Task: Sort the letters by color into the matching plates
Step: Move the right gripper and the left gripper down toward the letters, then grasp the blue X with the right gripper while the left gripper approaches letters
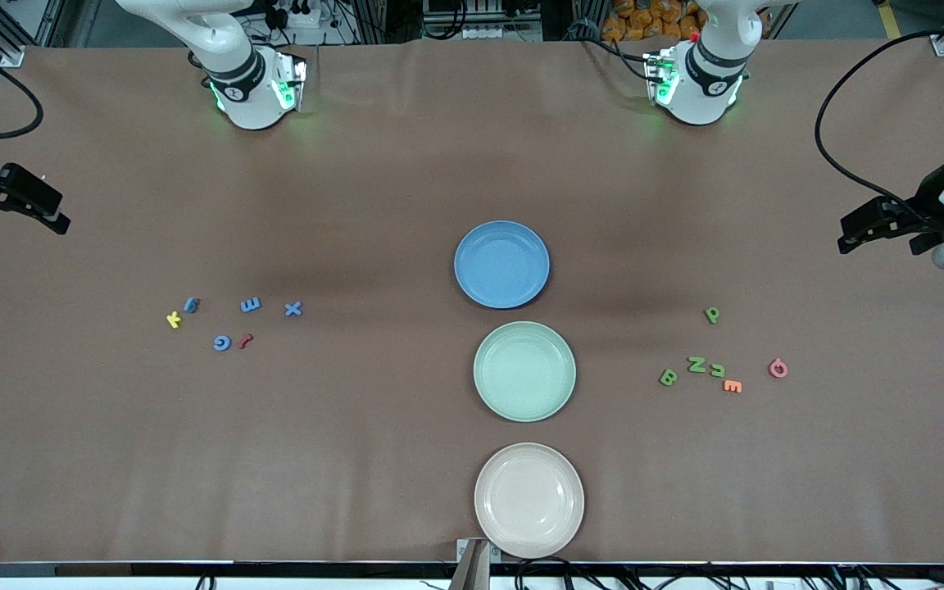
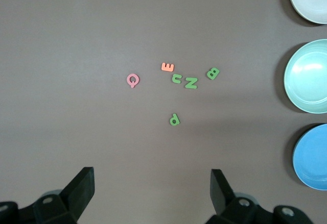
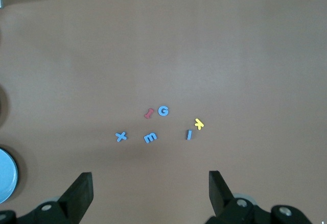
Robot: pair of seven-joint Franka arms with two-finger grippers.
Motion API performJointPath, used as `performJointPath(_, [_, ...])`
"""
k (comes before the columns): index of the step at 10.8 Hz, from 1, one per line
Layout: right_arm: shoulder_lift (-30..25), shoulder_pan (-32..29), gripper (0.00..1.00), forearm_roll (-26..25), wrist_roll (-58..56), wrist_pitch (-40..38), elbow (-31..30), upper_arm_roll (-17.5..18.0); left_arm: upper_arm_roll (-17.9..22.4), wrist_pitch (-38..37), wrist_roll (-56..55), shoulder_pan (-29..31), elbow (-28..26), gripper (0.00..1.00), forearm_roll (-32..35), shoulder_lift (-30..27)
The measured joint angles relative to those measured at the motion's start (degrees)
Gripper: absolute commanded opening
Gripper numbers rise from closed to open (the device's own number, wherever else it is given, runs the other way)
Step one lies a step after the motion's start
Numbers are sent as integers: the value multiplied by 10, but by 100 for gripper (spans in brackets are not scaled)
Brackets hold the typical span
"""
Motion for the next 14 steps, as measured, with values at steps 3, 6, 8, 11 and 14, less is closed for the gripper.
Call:
performJointPath(3, [0,-1,100,0,0,0,-3,0,-6,0,-19,0,0,100,0,-2])
performJointPath(6, [0,0,100,1,0,0,-13,0,-7,0,-55,1,-5,100,0,-3])
performJointPath(8, [1,4,100,2,-1,39,-62,3,-6,0,-65,11,-18,100,0,0])
performJointPath(11, [1,19,100,2,0,161,-184,12,-16,109,-65,21,-108,100,0,14])
performJointPath(14, [2,20,100,2,3,304,-306,27,-39,258,-74,15,-234,100,0,27])
